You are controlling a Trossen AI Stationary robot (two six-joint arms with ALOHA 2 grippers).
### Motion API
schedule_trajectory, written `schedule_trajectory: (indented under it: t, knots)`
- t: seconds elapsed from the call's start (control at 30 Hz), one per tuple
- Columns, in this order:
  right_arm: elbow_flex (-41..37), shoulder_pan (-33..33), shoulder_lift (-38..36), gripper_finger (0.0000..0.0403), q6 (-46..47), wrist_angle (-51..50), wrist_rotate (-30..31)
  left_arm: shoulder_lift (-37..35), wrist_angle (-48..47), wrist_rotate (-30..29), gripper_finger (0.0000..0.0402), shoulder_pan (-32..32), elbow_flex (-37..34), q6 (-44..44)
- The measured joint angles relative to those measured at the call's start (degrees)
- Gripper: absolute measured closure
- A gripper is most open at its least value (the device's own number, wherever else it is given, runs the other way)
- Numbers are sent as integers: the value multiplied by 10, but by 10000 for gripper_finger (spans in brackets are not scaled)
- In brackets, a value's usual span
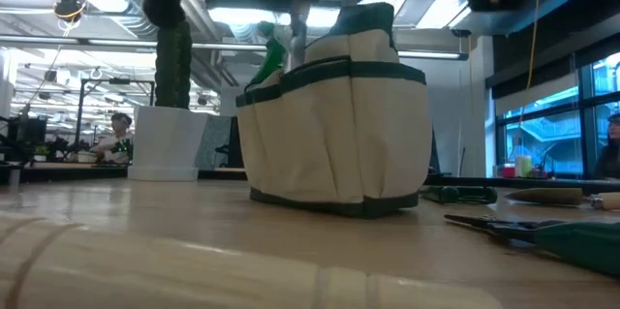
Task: Pick & Place Garden tools in Gardening bag
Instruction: Put the left trowel into the gardening bag
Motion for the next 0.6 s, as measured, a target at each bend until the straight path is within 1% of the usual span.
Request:
schedule_trajectory:
  t: [0.1,0.3,0.47,0.6]
  knots:
    - [41,0,5,172,-32,-36,25,1,0,17,349,14,0,0]
    - [103,-12,4,169,-67,-116,72,2,1,19,349,42,0,34]
    - [106,-29,5,169,-74,-147,91,2,14,35,349,68,0,45]
    - [106,-42,23,169,-91,-149,115,2,19,35,349,68,0,54]
